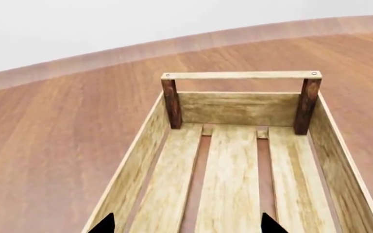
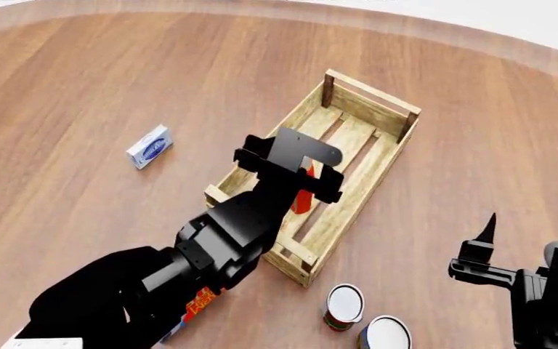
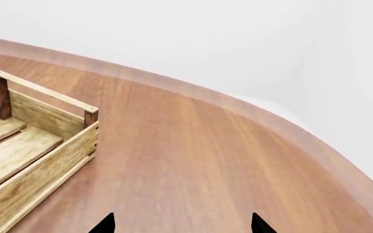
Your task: Pick up the ketchup, and put it in the wooden tray.
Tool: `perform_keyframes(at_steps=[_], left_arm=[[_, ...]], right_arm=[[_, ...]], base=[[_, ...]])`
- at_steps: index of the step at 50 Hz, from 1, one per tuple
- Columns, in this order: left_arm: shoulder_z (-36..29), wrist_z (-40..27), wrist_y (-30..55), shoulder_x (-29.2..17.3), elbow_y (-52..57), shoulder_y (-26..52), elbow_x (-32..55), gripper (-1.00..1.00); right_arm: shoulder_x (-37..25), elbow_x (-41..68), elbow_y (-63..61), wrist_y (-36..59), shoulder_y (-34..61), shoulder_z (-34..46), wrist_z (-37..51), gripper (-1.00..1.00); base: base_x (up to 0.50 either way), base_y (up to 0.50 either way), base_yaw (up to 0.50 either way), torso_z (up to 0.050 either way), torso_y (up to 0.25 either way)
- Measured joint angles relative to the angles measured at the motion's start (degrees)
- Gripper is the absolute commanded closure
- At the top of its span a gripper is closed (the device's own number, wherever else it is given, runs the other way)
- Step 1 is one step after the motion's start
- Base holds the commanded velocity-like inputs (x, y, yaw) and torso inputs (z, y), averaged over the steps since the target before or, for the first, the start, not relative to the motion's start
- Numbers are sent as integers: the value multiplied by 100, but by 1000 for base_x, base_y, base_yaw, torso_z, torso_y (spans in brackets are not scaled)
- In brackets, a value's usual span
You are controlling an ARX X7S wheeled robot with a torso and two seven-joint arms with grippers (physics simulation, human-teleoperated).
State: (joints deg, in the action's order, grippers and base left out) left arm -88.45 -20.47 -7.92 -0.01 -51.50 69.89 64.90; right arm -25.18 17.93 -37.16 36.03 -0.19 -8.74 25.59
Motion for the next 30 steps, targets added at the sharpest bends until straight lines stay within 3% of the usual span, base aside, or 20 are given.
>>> perform_keyframes(at_steps=[24, 30], left_arm=[[8, 23, 23, 1, -40, 107, 54, -100], [5, 32, 47, 0, -32, 134, 92, -100]], right_arm=[[-23, -3, 28, -122, -19, 24, -18, -100], [-29, -7, 39, -170, -27, 33, -28, -100]], base=[[0, 0, 0, 0, 0], [0, 0, 0, -4, 116]])
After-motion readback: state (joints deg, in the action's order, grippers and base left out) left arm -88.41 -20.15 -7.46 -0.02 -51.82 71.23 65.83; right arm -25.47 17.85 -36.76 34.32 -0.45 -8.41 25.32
